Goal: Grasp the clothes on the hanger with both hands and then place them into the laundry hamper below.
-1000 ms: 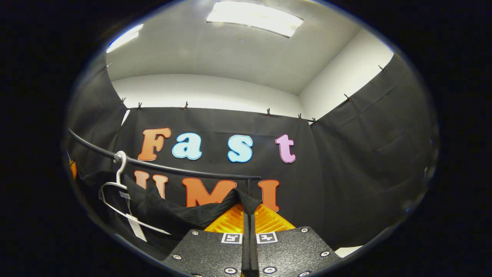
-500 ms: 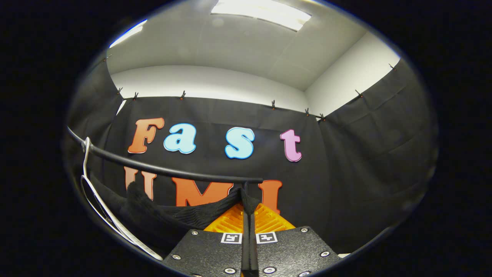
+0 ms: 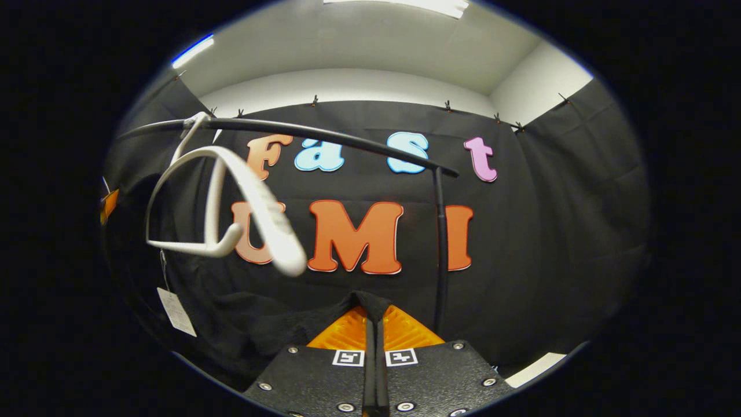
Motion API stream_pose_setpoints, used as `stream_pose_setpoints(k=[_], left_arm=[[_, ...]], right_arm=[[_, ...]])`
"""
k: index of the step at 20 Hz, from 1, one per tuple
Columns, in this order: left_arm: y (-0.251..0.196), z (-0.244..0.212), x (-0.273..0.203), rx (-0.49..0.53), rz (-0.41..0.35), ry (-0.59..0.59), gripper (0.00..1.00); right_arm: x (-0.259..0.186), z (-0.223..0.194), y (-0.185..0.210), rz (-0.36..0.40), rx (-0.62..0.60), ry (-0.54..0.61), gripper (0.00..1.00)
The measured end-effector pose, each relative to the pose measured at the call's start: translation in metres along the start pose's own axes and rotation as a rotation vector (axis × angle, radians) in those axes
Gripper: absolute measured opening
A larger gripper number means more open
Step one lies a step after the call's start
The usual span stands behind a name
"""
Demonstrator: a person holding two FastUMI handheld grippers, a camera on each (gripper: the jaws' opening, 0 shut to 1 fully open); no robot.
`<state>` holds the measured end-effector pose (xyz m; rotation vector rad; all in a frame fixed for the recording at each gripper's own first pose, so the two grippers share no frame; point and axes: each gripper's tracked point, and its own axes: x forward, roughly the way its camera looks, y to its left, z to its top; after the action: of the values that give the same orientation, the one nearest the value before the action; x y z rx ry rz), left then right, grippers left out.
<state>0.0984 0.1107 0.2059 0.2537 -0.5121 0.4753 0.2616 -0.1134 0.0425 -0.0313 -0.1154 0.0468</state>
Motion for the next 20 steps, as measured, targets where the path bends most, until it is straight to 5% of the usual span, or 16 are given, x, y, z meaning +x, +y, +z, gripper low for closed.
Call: stream_pose_setpoints(k=[6,20], left_arm=[[0.020,0.010,0.013,0.043,0.046,-0.039,0.10],[0.055,-0.018,0.028,0.130,0.115,0.019,0.10]], right_arm=[[-0.022,-0.009,0.061,0.083,0.046,-0.002,0.00],[-0.053,0.006,0.097,0.153,0.091,-0.004,0.00]])
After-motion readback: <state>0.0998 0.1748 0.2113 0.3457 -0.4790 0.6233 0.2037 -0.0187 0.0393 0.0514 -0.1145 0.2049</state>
